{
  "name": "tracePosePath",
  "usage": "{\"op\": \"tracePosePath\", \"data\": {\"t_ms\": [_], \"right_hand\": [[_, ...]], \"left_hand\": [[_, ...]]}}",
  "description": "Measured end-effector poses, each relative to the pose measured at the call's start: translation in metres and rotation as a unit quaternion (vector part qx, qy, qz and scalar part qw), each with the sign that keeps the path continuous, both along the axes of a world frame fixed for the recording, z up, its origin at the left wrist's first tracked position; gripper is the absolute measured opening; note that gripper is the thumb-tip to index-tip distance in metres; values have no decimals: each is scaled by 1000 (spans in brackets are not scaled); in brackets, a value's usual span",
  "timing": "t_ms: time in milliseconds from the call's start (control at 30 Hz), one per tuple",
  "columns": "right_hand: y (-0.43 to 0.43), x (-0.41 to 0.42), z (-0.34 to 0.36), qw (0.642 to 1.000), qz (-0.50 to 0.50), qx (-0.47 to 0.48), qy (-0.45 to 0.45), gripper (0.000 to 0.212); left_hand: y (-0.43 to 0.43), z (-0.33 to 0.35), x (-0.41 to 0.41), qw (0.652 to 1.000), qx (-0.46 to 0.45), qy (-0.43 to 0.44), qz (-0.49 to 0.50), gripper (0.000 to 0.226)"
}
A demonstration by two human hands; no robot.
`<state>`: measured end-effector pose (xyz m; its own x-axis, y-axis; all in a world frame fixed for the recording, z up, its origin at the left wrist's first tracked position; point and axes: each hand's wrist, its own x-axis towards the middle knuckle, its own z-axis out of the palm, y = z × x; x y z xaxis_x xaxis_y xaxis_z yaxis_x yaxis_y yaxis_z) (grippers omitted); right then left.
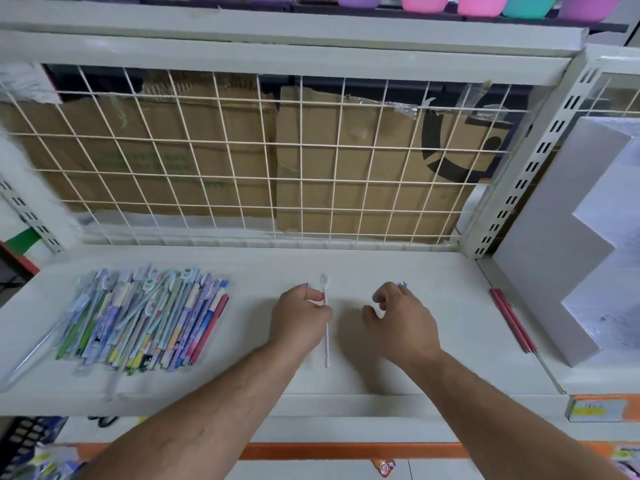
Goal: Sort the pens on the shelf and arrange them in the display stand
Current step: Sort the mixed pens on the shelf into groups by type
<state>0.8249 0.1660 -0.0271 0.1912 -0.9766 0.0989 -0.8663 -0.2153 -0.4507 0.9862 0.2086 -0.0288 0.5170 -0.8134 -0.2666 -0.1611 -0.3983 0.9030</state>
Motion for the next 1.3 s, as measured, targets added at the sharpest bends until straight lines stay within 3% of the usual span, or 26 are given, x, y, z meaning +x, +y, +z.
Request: {"op": "tracePosePath", "data": {"t_ms": [100, 233, 333, 433, 733, 800, 967, 1033, 1167, 1300], "right_hand": [[4, 15, 1, 1000, 22, -6, -6, 21], [8, 28, 2, 999, 41, -12, -9, 19], [8, 32, 2, 999, 47, -15, -2, 17], [9, 34, 2, 999, 45, -12, -2, 15], [17, 45, 2, 998, 50, -1, -29, 15], [19, 51, 3, 998, 50, -4, -24, 15], [27, 74, 7, 998, 58, -3, -27, 13], [32, 85, 8, 997, 67, -8, -33, 11], [41, 105, 9, 996, 75, -9, -50, 9], [46, 116, 9, 995, 73, 0, -64, 7]], "left_hand": [[6, -1, 27, 992, 27, -124, -9, 18], [9, -8, 46, 979, 55, -195, -29, 25], [9, -10, 48, 967, 66, -241, -54, 13], [9, -11, 49, 960, 64, -260, -80, 6], [20, -11, 56, 968, 32, -231, -94, 27], [30, -8, 63, 950, 33, -296, -98, 27], [55, -3, 93, 850, 80, -510, -110, 35], [63, 0, 106, 825, 116, -544, -102, 37], [73, 4, 129, 810, 173, -551, -102, 38], [74, 5, 137, 838, 185, -502, -104, 30]]}}
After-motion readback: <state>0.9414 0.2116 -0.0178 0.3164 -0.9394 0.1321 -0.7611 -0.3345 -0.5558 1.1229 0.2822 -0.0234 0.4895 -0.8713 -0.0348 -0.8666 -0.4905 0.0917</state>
